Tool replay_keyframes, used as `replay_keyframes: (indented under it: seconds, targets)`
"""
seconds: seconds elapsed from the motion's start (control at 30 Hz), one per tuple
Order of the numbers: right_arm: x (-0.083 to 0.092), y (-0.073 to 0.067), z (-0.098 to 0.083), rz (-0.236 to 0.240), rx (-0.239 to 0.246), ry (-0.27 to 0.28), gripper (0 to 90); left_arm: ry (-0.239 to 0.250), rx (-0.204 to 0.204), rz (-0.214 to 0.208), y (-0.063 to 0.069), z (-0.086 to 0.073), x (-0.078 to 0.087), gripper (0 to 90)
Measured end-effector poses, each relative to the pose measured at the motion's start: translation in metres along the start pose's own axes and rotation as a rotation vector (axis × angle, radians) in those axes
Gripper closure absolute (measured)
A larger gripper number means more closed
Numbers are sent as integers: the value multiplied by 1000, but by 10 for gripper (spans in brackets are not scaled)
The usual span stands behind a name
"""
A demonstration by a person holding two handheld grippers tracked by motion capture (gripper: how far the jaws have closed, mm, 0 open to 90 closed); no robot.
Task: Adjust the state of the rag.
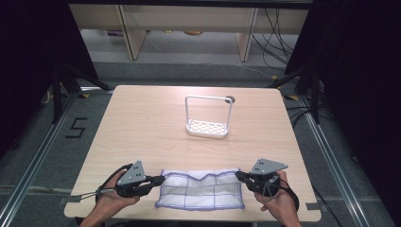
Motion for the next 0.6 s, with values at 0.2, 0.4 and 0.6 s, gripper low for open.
replay_keyframes:
  seconds: [0.2, 0.4, 0.6]
  targets:
    - [-1, -11, -13, 8, 5, -24, 873, -43, 8, -12, 8, -21, -7, 863]
    - [-6, -20, -25, 41, 2, -45, 871, -70, -1, -36, 21, -35, -13, 855]
    - [-6, -28, -36, 58, 29, -63, 863, -90, -7, -56, 27, -45, -15, 831]
Point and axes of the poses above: each handheld gripper's, and its own axes: x roughly backward along the jaws, z roughly out of its top, y roughly to its right, the point moved 8 cm from there along -x, roughly forward along the jaws, and after that the axes turned 13 degrees about -y, right-handed, at the moved point
